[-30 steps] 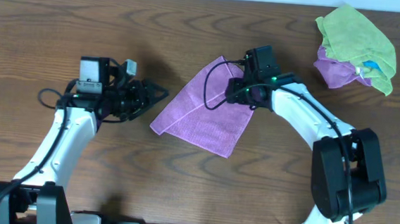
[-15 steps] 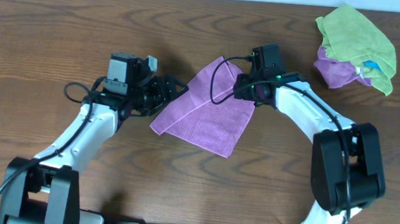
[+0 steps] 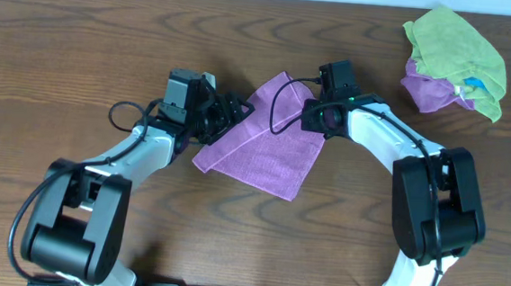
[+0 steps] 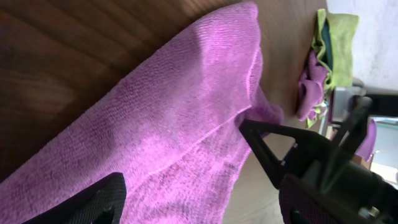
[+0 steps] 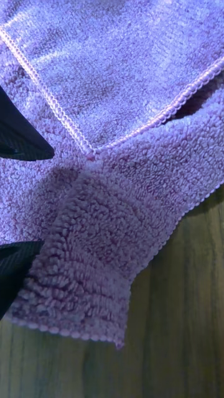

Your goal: Fold the cloth

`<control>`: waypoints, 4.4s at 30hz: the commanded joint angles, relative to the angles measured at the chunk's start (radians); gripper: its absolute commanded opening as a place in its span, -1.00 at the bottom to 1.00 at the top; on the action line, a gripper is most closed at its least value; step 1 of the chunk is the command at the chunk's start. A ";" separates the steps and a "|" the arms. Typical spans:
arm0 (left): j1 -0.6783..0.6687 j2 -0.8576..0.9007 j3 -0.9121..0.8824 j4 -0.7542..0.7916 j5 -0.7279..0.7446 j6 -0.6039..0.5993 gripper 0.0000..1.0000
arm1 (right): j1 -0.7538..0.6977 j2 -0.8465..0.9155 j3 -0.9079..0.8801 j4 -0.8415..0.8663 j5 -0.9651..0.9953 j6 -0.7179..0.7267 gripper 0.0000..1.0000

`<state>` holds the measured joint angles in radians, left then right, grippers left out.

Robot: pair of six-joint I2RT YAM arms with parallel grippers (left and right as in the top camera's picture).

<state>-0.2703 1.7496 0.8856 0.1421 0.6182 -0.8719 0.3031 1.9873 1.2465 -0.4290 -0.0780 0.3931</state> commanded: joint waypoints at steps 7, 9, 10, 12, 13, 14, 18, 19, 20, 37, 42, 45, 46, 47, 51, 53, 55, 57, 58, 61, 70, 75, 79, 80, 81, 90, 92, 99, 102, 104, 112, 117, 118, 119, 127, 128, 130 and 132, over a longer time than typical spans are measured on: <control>-0.016 0.078 0.021 0.058 -0.050 -0.072 0.59 | -0.010 0.000 -0.002 0.000 0.027 0.015 -0.17; -0.021 0.088 0.021 0.058 -0.062 -0.071 0.59 | -0.010 0.000 -0.002 0.000 0.027 0.019 -0.18; -0.024 0.093 0.021 0.057 -0.070 -0.071 0.59 | -0.010 0.000 -0.002 0.000 0.027 0.022 -0.18; -0.030 0.102 0.021 0.057 -0.086 -0.071 0.57 | -0.010 0.000 -0.002 0.001 0.029 0.022 -0.18; -0.032 0.106 0.021 0.057 -0.098 -0.071 0.56 | -0.010 0.000 -0.002 0.000 0.030 0.022 -0.18; -0.033 0.108 0.021 0.056 -0.106 -0.071 0.54 | -0.010 0.000 -0.002 0.000 0.030 0.022 -0.18; -0.033 0.111 0.021 0.038 -0.163 -0.065 0.50 | -0.010 0.000 -0.002 -0.002 0.039 0.022 -0.19; -0.033 0.111 0.021 0.037 -0.171 -0.058 0.49 | -0.010 0.000 -0.002 -0.004 0.051 0.022 -0.19; -0.031 0.111 0.021 0.032 -0.186 -0.055 0.48 | -0.010 0.000 -0.002 -0.009 0.068 0.023 -0.19; 0.043 0.111 0.021 -0.026 -0.153 0.012 0.29 | -0.082 -0.002 -0.002 -0.037 0.050 0.004 -0.25; 0.066 0.102 0.021 0.084 0.013 0.012 0.29 | -0.076 -0.055 -0.002 -0.053 -0.049 0.003 -0.23; 0.079 0.085 0.023 0.146 0.066 0.011 0.42 | -0.072 -0.109 -0.002 -0.054 -0.080 0.003 -0.15; 0.082 0.079 0.024 0.151 0.075 0.011 0.43 | -0.072 -0.126 -0.002 -0.053 -0.096 0.003 -0.13; 0.089 0.069 0.029 0.151 0.083 0.011 0.43 | -0.072 -0.142 -0.002 -0.050 -0.124 0.003 -0.08; 0.114 0.030 0.034 0.151 0.089 0.012 0.44 | -0.063 -0.143 -0.002 -0.030 -0.218 0.015 0.01; 0.134 0.010 0.034 0.150 0.089 0.012 0.45 | -0.045 -0.132 -0.002 0.000 -0.227 0.028 0.03; 0.154 -0.003 0.034 0.150 0.090 0.012 0.46 | -0.032 -0.122 -0.002 0.019 -0.229 0.043 0.04; 0.176 -0.014 0.034 0.145 0.098 0.012 0.46 | -0.016 -0.103 -0.002 0.032 -0.231 0.057 0.04; 0.191 -0.019 0.034 0.143 0.110 0.012 0.46 | -0.005 -0.085 -0.002 0.044 -0.238 0.062 0.04; 0.229 -0.025 0.034 0.122 0.138 0.026 0.43 | 0.009 -0.037 -0.002 0.067 -0.246 0.086 0.03; 0.341 -0.069 0.034 -0.055 0.158 0.155 0.44 | 0.013 0.038 -0.002 0.142 -0.270 0.129 0.00; 0.373 -0.077 0.034 -0.117 0.159 0.200 0.44 | 0.014 0.054 -0.002 0.189 -0.270 0.166 -0.05; 0.393 -0.077 0.034 -0.138 0.161 0.205 0.44 | 0.015 0.069 -0.002 0.190 -0.270 0.172 -0.06; 0.397 -0.077 0.034 -0.138 0.161 0.208 0.44 | 0.016 0.073 -0.002 0.191 -0.270 0.175 -0.06; 0.401 -0.077 0.034 -0.138 0.161 0.208 0.44 | 0.018 0.074 -0.002 0.195 -0.270 0.175 -0.06; 0.428 -0.077 0.034 -0.146 0.168 0.222 0.45 | 0.019 0.079 -0.002 0.239 -0.262 0.180 -0.16; 0.430 -0.077 0.034 -0.146 0.168 0.222 0.45 | 0.019 0.086 -0.002 0.243 -0.263 0.189 -0.17; 0.430 -0.077 0.034 -0.146 0.168 0.222 0.45 | 0.025 0.119 -0.002 0.250 -0.271 0.205 -0.31; 0.430 -0.077 0.034 -0.146 0.168 0.222 0.45 | 0.032 0.123 -0.002 0.264 -0.270 0.204 -0.54; 0.433 -0.077 0.034 -0.146 0.168 0.222 0.46 | 0.036 0.123 -0.002 0.280 -0.270 0.201 -0.77; 0.495 -0.077 0.034 -0.146 0.205 0.241 0.50 | 0.047 0.080 -0.001 0.307 -0.270 0.193 -0.97; 0.540 -0.077 0.034 -0.150 0.222 0.249 0.51 | 0.069 0.024 0.003 0.339 -0.270 0.194 -0.97; 0.547 -0.077 0.034 -0.154 0.221 0.250 0.53 | 0.076 0.013 0.004 0.352 -0.270 0.194 -0.97; 0.554 -0.077 0.034 -0.166 0.221 0.262 0.52 | 0.086 0.004 0.006 0.369 -0.269 0.198 -0.97; 0.575 -0.077 0.034 -0.249 0.220 0.339 0.51 | 0.151 0.003 0.058 0.421 -0.204 0.240 -0.97; 0.577 -0.077 0.034 -0.250 0.220 0.343 0.51 | 0.158 0.003 0.068 0.422 -0.192 0.240 -0.97; 0.581 -0.077 0.034 -0.250 0.220 0.345 0.51 | 0.177 0.005 0.090 0.422 -0.169 0.240 -0.97; 0.585 -0.077 0.034 -0.250 0.220 0.347 0.52 | 0.190 0.012 0.112 0.422 -0.160 0.240 -0.97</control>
<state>0.3046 1.6867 0.9020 -0.1043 0.8288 -0.5571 0.4744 2.0102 1.3178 -0.0097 -0.2764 0.6182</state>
